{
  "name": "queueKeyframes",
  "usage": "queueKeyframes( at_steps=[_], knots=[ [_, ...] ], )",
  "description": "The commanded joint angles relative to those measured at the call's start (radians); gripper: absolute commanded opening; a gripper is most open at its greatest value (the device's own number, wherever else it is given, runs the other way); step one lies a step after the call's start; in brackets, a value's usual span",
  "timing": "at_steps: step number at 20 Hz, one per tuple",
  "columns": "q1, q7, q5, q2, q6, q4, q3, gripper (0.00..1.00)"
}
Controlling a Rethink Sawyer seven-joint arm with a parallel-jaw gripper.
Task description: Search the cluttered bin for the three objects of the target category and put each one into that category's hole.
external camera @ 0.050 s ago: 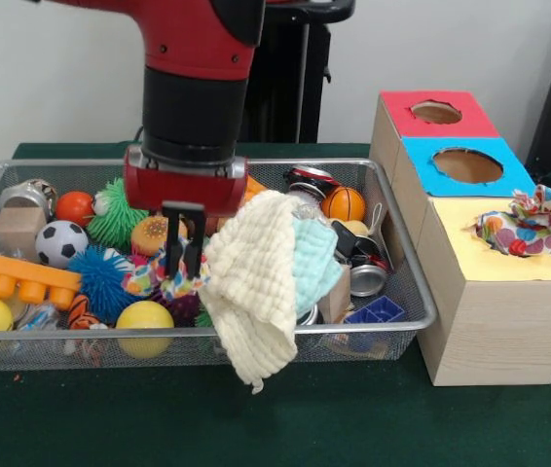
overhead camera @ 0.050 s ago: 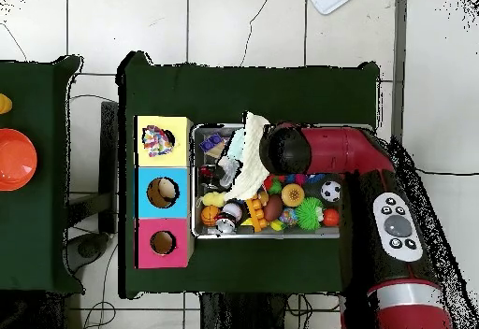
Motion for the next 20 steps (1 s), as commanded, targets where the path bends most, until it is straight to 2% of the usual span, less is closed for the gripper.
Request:
queueKeyframes(
  at_steps=[1,8,20],
  knots=[
    [-0.010,-0.091,0.100,-0.158,0.251,0.103,0.087,0.00],
    [0.022,-0.028,0.179,-0.215,0.342,0.089,0.080,0.00],
    [0.130,0.111,0.270,-0.266,0.381,0.069,0.023,0.00]
  ],
)
